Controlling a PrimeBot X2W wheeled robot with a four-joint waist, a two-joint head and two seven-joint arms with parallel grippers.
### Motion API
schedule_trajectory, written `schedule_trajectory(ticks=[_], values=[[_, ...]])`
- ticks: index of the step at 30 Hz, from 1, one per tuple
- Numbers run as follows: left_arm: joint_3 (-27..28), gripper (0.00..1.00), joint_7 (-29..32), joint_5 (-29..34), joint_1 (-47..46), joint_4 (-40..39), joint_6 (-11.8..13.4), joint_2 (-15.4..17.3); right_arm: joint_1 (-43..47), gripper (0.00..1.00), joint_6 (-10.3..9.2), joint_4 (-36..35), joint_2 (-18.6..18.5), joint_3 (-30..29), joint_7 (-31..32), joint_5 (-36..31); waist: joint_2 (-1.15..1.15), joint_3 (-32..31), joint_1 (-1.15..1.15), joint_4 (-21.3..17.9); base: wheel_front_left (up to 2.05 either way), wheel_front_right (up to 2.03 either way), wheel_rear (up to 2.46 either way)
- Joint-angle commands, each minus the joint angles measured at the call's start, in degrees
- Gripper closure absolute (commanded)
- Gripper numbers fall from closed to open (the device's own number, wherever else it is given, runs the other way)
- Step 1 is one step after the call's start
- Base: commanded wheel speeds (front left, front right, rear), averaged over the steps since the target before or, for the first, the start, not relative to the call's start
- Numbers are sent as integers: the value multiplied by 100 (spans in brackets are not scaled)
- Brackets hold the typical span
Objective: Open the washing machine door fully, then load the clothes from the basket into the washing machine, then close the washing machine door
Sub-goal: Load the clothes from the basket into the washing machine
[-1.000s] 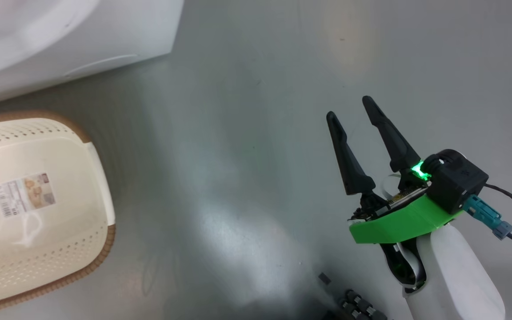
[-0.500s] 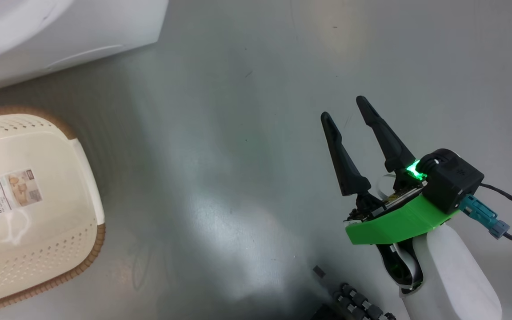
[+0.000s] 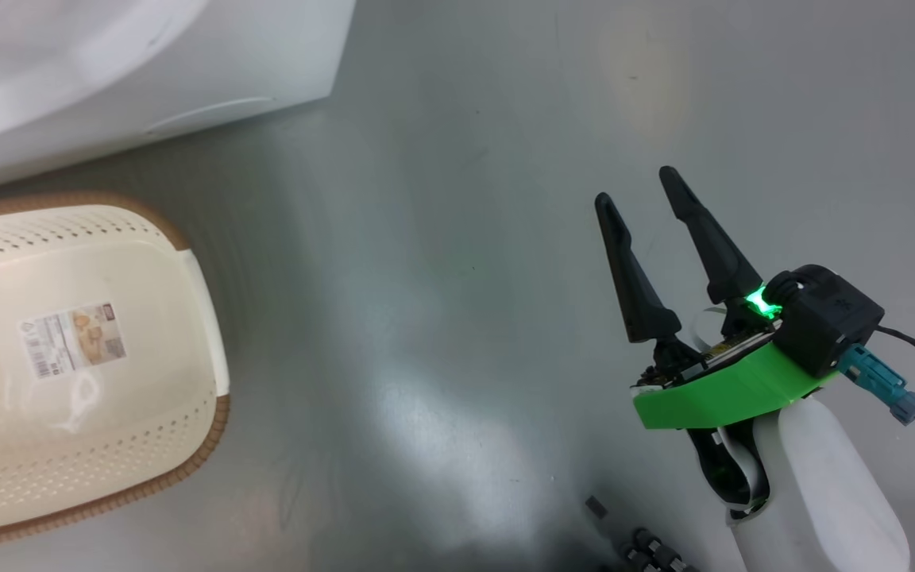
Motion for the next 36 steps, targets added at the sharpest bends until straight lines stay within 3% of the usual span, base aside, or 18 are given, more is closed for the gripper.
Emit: schedule_trajectory(ticks=[1,12,26,36], values=[[59,0,-106,-21,304,-242,44,199,181,0,36,-133,-17,24,-68,-93,0,-182,0,139,0,0,0],[221,0,-485,-339,1797,-1403,259,9,445,0,36,-158,-52,-201,-68,-219,0,-676,0,423,0,0,0],[367,0,-630,-371,5008,-4617,1316,-177,809,0,36,-152,-196,-487,-68,-389,0,-1458,0,899,0,0,0],[222,0,-683,-350,6672,-5597,1799,-491,1113,0,36,-114,-272,-626,-68,-501,0,-1988,0,1200,0,0,0]])
